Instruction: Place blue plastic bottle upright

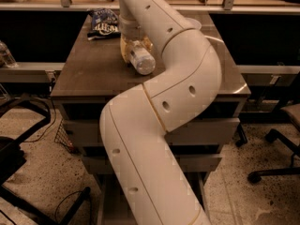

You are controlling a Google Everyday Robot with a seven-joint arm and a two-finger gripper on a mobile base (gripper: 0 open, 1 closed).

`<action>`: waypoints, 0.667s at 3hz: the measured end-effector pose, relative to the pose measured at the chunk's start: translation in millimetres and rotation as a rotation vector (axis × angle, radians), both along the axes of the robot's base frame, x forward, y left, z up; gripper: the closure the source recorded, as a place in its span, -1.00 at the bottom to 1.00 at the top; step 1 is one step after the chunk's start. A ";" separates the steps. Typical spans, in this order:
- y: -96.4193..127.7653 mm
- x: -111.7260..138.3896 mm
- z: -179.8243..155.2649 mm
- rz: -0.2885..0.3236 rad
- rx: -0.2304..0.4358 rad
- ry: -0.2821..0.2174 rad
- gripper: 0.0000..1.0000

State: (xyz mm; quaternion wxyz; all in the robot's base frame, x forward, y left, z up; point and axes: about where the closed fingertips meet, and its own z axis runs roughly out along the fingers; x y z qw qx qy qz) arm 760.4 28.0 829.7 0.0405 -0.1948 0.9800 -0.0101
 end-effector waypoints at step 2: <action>-0.7 -0.7 1.4 -0.002 -0.001 -0.001 0.19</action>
Offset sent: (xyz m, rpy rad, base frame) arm -0.0654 -0.1379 0.1400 0.0645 -0.4293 -0.2958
